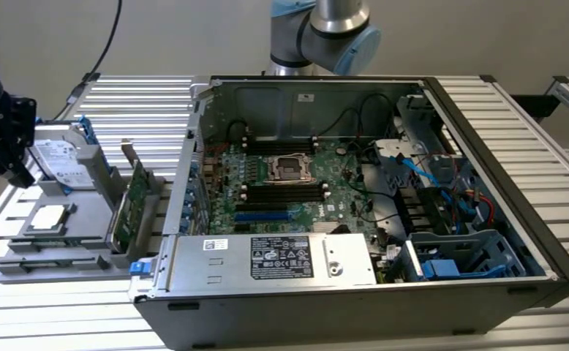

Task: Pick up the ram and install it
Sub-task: 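Pick up the ram and move it above insertion slot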

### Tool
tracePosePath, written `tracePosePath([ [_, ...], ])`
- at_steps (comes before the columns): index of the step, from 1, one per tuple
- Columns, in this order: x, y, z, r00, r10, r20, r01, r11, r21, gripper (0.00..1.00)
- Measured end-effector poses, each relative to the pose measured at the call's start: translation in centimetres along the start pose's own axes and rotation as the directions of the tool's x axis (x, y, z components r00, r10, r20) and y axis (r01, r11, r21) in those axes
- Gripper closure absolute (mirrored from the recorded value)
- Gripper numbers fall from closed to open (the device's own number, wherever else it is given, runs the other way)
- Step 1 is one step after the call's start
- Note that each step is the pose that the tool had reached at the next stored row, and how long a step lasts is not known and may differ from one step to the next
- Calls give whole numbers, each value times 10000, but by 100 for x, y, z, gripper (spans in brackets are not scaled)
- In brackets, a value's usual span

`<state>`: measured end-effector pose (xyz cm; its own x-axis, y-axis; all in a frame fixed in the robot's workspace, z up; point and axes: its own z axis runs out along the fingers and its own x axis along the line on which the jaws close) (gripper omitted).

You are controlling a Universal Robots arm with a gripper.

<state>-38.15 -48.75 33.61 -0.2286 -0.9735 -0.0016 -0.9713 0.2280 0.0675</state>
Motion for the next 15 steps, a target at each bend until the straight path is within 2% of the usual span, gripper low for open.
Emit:
tracePosePath([
  [3, 0, 0, 2, 9985, -536, -63, 536, 9986, -8, 89],
  [7, 0, 0, 5, 9919, -1257, -175, 1257, 9921, -21, 89],
  [11, 0, 0, 6, 9802, -1959, -300, 1959, 9806, -35, 89],
  [15, 0, 2, 7, 9642, -2614, -447, 2614, 9652, -57, 89],
])
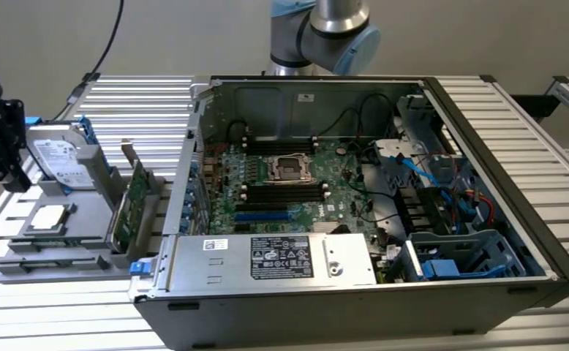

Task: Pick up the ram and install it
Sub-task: 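Pick up the ram and move it above insertion slot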

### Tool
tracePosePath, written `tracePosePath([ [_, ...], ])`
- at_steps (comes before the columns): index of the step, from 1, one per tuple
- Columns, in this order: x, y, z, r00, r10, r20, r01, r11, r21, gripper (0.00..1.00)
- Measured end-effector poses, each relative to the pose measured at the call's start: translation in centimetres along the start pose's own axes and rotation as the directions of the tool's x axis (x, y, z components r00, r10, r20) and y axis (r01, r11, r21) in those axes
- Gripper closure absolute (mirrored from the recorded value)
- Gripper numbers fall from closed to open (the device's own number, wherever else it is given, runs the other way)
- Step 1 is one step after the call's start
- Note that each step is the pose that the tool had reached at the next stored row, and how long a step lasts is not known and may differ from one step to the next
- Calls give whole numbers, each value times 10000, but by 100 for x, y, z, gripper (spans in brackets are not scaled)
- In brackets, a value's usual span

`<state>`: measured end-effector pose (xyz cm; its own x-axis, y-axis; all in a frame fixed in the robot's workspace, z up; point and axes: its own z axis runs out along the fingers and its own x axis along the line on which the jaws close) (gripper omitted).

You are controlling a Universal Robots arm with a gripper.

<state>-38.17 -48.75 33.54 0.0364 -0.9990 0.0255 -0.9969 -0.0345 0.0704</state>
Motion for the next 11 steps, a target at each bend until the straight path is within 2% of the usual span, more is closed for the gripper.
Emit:
tracePosePath([
  [1, 0, 5, 0, 10000, -70, -28, 70, 10000, 0, 89],
  [5, 0, 5, 0, 10000, -74, -29, 74, 10000, 1, 88],
  [7, 0, 5, 1, 10000, -74, -29, 74, 10000, 1, 77],
  [8, 1, 5, 1, 10000, -74, -28, 74, 10000, 1, 77],
  [9, 3, 9, 5, 10000, -74, -29, 74, 10000, 1, 70],
  [11, 5, 25, 42, 10000, -81, -28, 81, 10000, 2, 70],
])
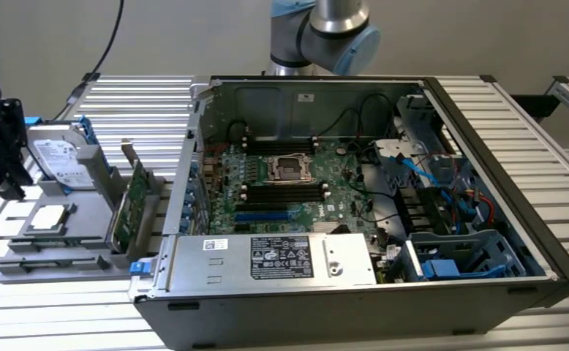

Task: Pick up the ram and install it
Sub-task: 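Pick up the ram and move it above insertion slot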

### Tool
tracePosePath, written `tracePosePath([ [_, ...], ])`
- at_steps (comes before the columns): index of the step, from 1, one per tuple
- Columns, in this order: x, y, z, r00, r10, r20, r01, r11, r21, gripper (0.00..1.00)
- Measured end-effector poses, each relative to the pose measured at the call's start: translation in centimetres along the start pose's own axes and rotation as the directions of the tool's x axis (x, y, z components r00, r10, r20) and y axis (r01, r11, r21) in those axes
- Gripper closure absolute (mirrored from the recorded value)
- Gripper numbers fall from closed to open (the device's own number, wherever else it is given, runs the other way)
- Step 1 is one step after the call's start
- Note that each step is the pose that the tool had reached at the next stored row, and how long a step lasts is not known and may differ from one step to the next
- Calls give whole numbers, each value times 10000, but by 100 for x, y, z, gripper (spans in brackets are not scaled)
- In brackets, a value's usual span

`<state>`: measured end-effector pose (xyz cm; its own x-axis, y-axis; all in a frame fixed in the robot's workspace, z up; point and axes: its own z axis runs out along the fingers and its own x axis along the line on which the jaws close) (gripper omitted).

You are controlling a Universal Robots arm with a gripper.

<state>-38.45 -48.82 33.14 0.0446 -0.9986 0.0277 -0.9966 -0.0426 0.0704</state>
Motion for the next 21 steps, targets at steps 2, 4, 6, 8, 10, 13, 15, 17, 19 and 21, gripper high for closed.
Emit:
tracePosePath([
  [2, 11, 14, 37, 10000, -12, -2, 12, 10000, -1, 70],
  [4, 35, 23, 74, 10000, -20, -4, 20, 10000, 0, 70],
  [6, 63, 30, 112, 10000, -21, -2, 21, 10000, 0, 70],
  [8, 89, 37, 150, 10000, -22, -3, 22, 10000, -1, 70],
  [10, 114, 42, 187, 10000, -24, -3, 24, 10000, 0, 70],
  [13, 145, 43, 245, 10000, -26, -1, 26, 10000, 2, 70],
  [15, 162, 42, 280, 10000, -28, -3, 28, 10000, 0, 70],
  [17, 177, 41, 316, 10000, -35, -4, 35, 10000, 0, 70],
  [19, 190, 38, 353, 10000, -41, -3, 41, 10000, 1, 70],
  [21, 199, 37, 390, 10000, -40, -4, 40, 10000, 0, 70],
])
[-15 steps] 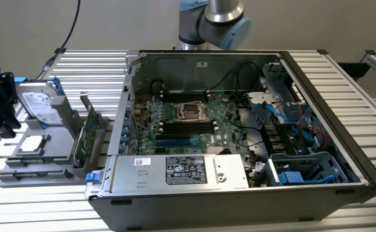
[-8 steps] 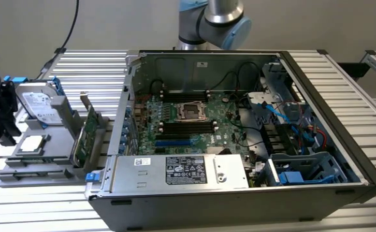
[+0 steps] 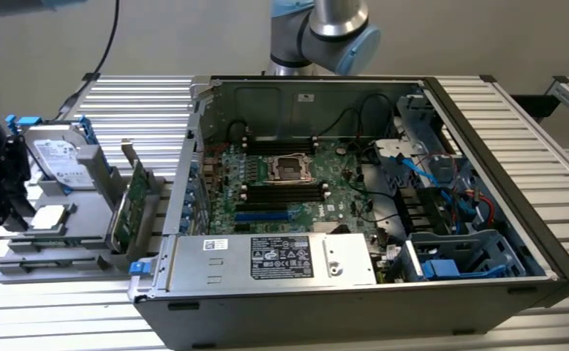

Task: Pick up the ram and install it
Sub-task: 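Pick up the ram and move it above insertion slot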

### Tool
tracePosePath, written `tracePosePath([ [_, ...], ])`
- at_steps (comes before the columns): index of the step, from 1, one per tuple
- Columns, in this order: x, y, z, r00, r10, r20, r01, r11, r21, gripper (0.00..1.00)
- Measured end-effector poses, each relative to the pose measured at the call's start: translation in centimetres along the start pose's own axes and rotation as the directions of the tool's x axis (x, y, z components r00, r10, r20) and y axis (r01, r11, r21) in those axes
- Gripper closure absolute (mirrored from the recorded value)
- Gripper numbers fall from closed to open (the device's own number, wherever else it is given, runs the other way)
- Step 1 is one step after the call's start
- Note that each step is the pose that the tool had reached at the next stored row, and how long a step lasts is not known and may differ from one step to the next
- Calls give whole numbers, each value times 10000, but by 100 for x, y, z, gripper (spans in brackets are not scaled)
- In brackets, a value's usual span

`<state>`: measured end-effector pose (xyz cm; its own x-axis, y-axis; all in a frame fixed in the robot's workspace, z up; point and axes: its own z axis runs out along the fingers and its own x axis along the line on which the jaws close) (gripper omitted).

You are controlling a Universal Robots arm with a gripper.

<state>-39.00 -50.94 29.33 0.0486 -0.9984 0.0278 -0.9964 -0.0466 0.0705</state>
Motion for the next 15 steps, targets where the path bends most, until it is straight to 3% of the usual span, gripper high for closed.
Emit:
tracePosePath([
  [15, 35, -18, 274, 10000, -1, 0, 1, 10000, 0, 70],
])
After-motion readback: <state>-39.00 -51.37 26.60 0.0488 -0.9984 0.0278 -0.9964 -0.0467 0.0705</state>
